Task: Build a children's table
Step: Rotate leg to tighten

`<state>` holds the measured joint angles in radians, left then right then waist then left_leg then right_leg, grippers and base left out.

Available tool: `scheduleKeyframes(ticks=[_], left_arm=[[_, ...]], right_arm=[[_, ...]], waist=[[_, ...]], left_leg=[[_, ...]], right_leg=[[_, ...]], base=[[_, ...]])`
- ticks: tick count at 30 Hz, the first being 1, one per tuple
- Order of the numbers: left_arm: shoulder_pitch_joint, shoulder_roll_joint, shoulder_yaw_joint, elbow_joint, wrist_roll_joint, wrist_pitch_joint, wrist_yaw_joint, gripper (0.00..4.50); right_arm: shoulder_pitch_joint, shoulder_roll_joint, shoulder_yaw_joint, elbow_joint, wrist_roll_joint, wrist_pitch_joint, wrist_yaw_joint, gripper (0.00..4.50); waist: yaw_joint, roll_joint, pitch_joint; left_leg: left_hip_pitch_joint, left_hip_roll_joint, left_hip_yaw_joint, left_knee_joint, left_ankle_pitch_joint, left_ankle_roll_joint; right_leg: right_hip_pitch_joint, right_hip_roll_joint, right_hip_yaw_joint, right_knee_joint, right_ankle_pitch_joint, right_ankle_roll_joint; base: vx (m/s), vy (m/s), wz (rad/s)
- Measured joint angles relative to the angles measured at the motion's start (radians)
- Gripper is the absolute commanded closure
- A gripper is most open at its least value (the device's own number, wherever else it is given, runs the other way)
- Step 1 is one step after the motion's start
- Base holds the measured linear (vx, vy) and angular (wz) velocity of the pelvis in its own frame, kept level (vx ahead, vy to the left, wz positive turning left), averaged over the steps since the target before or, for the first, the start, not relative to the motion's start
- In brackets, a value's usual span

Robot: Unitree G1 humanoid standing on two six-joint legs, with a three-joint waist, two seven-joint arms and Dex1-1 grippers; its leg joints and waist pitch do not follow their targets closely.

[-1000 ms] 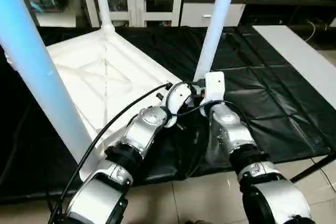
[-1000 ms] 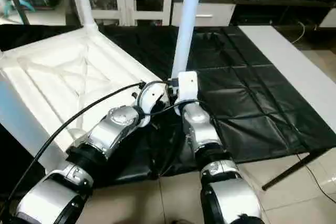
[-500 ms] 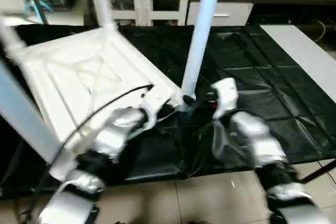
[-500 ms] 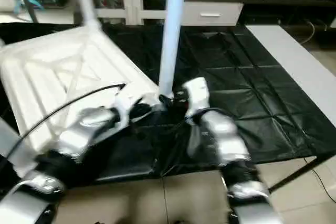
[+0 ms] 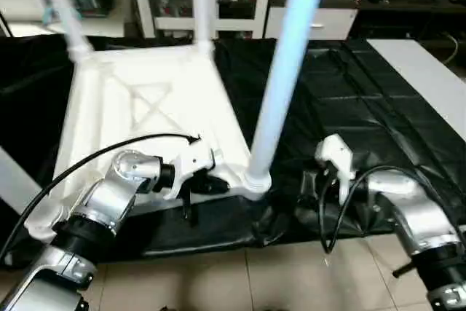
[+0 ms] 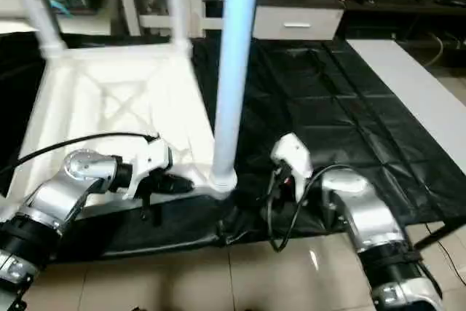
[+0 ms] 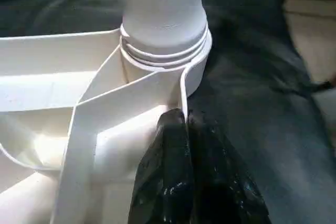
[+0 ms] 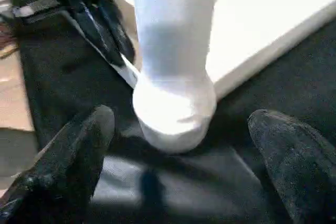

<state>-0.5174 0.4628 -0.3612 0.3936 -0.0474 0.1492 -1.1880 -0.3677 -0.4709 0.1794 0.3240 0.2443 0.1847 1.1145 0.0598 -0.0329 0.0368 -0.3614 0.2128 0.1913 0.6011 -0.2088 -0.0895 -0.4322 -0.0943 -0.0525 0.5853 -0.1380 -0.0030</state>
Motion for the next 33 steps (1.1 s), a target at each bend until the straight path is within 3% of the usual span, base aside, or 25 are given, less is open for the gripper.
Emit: scheduleKeyframes(ticks=[6,17,33], left_arm=[[0.0,0.008,-0.017,-0.027,0.003,0.02,-0.042,4.5],[-0.009,0.018,-0.039,-0.034,0.022,-0.001,-0.061,4.5],[-0.012,0.028,-0.05,-0.044,0.048,-0.014,-0.062,4.5]], right_arm=[[-0.009,0.003,0.037,-0.001,-0.013,-0.001,0.051,0.03],[-0.068,0.021,0.068,0.066,-0.042,-0.04,0.094,0.03],[-0.147,0.064,0.091,0.178,-0.048,-0.113,0.162,1.35]], waist=[[0.0,-0.002,0.0],[0.002,-0.005,-0.002],[0.0,-0.015,-0.008]], left_leg=[[0.003,-0.003,0.006,0.0,0.0,0.0],[0.006,-0.003,0.006,0.001,0.0,0.0],[0.006,-0.003,0.005,0.0,0.0,0.0]], right_leg=[[0.001,0.0,0.011,0.001,0.0,0.0],[0.001,0.0,0.013,0.009,-0.004,0.006],[0.0,0.0,0.012,0.01,-0.005,0.006]], base=[[0.0,0.0,0.0],[0.0,0.0,0.0],[0.0,0.0,0.0]])
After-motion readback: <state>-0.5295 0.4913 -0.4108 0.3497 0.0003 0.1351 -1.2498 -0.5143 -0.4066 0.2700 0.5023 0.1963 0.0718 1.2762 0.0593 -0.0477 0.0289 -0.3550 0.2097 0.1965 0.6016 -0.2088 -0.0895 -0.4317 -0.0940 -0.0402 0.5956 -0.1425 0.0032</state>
